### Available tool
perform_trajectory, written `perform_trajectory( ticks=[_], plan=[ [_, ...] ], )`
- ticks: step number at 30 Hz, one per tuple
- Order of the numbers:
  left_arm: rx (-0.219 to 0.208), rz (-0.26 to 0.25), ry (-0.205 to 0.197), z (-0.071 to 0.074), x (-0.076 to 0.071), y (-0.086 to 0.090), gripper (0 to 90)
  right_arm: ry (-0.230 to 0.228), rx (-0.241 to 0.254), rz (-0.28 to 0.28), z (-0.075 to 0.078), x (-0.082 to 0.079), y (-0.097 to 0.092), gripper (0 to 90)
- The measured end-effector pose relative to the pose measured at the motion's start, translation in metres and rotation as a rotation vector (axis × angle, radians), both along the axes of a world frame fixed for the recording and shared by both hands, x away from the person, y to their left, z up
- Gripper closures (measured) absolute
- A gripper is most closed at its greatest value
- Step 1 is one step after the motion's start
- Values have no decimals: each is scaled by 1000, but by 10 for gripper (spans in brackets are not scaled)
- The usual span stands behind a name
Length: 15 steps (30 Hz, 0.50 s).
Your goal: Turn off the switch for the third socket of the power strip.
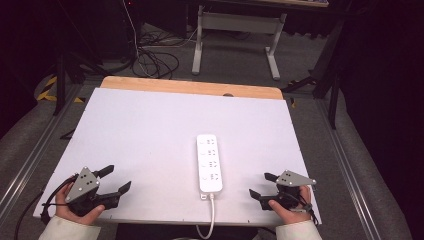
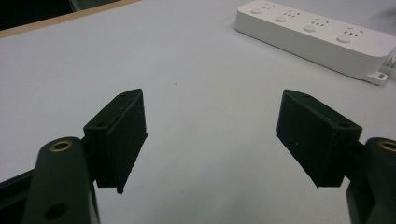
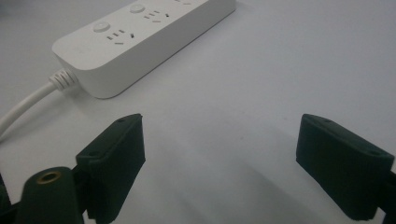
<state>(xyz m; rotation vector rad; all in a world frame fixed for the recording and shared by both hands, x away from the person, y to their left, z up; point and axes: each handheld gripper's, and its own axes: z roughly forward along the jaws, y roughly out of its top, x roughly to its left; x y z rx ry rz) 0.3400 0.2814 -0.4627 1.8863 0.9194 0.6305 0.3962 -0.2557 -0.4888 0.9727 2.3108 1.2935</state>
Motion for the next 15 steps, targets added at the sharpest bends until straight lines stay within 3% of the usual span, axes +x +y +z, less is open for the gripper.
perform_trajectory(
  ticks=[15],
  plan=[
    [17,-11,-26,-1,3,0,206,-32,-10,-30,2,-3,-3,160]
  ],
)
